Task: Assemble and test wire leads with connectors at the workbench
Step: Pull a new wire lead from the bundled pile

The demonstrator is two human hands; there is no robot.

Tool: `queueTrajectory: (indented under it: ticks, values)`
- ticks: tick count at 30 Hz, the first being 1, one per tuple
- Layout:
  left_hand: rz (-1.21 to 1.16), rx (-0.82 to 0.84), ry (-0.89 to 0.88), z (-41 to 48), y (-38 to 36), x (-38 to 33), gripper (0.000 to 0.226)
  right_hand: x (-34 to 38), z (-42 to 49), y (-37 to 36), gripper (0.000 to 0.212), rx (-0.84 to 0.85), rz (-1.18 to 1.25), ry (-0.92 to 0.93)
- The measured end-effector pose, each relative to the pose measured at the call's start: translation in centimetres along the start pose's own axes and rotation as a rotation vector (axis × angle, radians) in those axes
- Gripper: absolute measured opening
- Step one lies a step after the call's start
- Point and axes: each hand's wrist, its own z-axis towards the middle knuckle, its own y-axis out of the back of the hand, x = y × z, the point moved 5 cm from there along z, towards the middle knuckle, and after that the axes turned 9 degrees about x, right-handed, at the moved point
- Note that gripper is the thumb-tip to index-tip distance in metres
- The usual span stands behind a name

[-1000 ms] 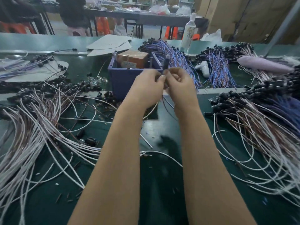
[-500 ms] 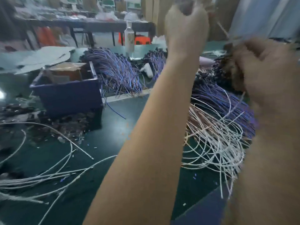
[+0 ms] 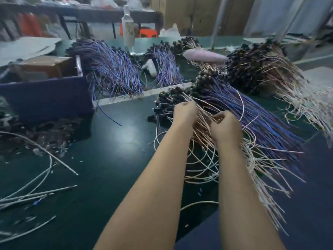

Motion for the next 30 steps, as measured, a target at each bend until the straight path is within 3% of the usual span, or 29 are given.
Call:
queueTrajectory:
  ticks: [2, 8, 15, 22, 27, 30]
  values:
    - [-0.045, -0.013, 0.010, -0.5, 1.6, -0.6, 0.013, 1.1, -0.7, 0.1, 0.017, -0.052, 0.032, 0.049]
    - [-0.093, -0.010, -0.091, -2.4, 6.4, -3.4, 0.015, 6.5, -3.1, 0.0, 0.018, -0.081, 0.268, 0.253]
    - [-0.174, -0.105, -0.260, -6.6, 14.6, -7.3, 0.011, 14.5, -7.6, -5.3, 0.013, 0.348, 0.366, 0.447]
    - [-0.249, -0.361, -0.449, -13.6, 26.9, -10.7, 0.016, 24.0, -16.8, -13.6, 0.020, 0.856, 0.154, 0.694]
    - [-0.392, -0.591, -0.592, -18.3, 34.3, -11.7, 0.022, 27.6, -22.1, -17.5, 0.021, 0.984, 0.074, 0.781]
    - [-0.471, -0.741, -0.672, -20.4, 37.6, -12.0, 0.024, 28.6, -23.2, -19.2, 0.020, 0.889, 0.019, 0.779]
